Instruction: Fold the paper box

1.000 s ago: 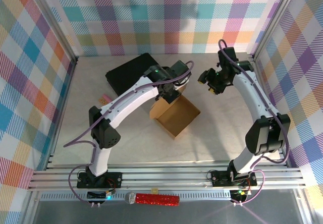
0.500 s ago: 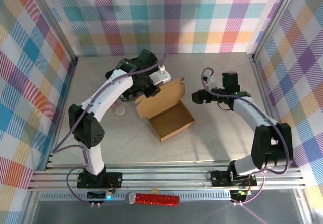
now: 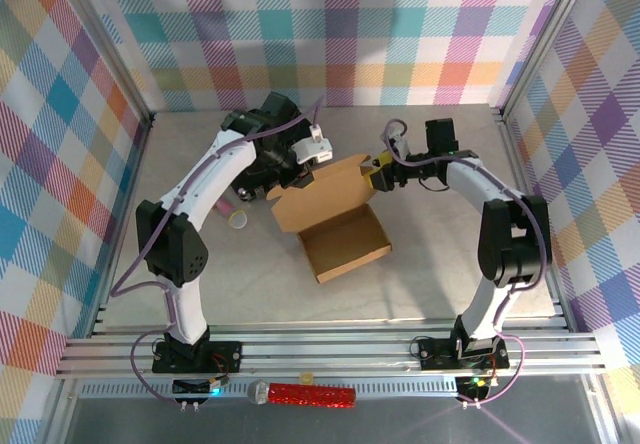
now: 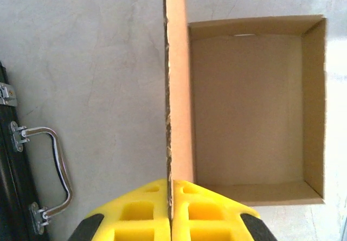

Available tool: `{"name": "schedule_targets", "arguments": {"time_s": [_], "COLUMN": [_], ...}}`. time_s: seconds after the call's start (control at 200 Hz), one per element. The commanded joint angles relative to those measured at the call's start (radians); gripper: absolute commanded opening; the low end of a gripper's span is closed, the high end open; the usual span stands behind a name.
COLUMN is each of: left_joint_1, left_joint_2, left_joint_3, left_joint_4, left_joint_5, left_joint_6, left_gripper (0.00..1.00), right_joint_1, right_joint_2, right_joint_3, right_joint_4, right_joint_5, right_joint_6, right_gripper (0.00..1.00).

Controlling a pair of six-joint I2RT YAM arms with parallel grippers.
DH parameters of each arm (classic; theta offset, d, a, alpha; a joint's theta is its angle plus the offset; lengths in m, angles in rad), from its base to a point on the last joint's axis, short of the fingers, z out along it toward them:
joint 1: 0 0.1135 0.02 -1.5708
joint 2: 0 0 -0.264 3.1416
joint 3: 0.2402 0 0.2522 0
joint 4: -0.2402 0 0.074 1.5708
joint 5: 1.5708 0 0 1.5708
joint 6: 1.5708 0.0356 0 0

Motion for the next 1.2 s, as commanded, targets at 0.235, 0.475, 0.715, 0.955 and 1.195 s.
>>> {"name": "schedule_targets", "arguments": {"time_s": [0.235, 0.475, 0.715, 0.955, 1.195], "left_joint_1": [0.04, 0.046, 0.046, 0.048, 0.051], "left_joint_2": [0.11, 0.119, 0.089, 0.1, 0.106], "left_joint_3": [0.082, 0.109, 0.086, 0.111, 0.117], "left_joint_4": [-0.029, -0.022, -0.02, -0.016, -0.006], "left_joint_5": [0.073, 0.082, 0.093, 0.093, 0.093], "left_joint_6": [0.023, 0.002, 0.002, -0.004, -0.022], "left_gripper": [0.0, 0.0, 0.0, 0.0, 0.0], "right_joint_1": [0.025, 0.038, 0.009, 0.017, 0.028], "right_joint_2": [0.068, 0.074, 0.073, 0.13, 0.146], "right_joint_3": [0.115, 0.089, 0.088, 0.137, 0.176], "right_joint_4": [-0.086, -0.121, -0.182, -0.257, -0.269], "right_joint_5": [-0.075, 0.028, -0.068, -0.135, -0.08], "right_joint_6": [-0.091, -0.109, -0.119, -0.106, -0.081], "right_gripper": [0.4, 0.53, 0.62, 0.35, 0.18]}}
